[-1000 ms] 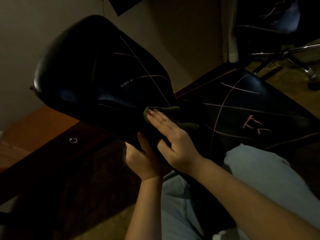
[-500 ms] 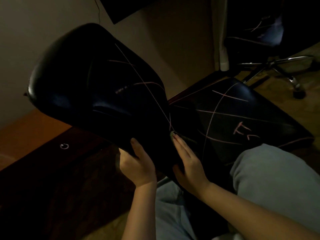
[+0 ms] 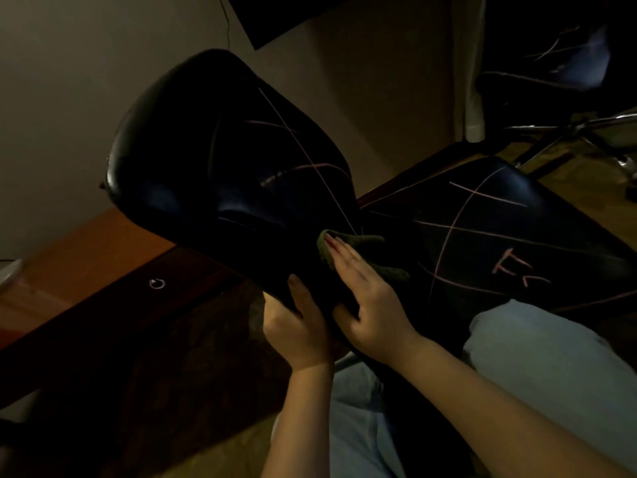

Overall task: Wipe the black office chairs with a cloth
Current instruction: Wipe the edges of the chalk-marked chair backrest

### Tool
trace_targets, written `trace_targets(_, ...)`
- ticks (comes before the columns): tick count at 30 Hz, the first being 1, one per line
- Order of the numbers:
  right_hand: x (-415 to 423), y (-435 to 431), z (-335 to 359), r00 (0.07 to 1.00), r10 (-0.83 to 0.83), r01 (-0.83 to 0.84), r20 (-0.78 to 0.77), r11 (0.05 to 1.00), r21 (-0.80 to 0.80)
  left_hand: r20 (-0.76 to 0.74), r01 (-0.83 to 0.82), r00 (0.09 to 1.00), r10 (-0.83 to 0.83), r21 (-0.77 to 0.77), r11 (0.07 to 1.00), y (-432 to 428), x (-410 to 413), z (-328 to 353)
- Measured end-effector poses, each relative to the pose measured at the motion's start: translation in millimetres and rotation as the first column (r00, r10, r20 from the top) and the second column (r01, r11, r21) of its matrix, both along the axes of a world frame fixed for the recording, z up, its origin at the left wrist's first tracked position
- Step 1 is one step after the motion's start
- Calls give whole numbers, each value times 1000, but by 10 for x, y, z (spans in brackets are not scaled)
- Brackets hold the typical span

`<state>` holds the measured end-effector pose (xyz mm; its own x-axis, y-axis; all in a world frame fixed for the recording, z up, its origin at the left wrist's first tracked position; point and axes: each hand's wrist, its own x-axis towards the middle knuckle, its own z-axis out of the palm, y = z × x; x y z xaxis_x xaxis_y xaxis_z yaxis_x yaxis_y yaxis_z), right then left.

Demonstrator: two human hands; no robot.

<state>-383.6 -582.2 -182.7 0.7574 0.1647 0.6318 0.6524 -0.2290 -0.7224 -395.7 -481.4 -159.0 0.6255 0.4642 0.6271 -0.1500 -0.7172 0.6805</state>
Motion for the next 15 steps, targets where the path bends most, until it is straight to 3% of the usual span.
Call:
trace_targets(3,-33,-79,-179,997,-78,78,-10,996,-51,42,-30,999,30,-5,1000,-31,-7,-25)
trace_targets(7,-120,-236,-577,953,-270,259,-136,962,-91,82,-24,996,29,-52,998,-18,-9,-57)
trace_targets(11,-93,-315,-815,882,-204,225,-425,974,-2,84,-21,996,30,-96,995,-6,3,-81)
trace_targets(15,-117,-176,-742,875,-310,332,-372,943,-6,49,-12,999,16,-97,995,-4,-6,-70)
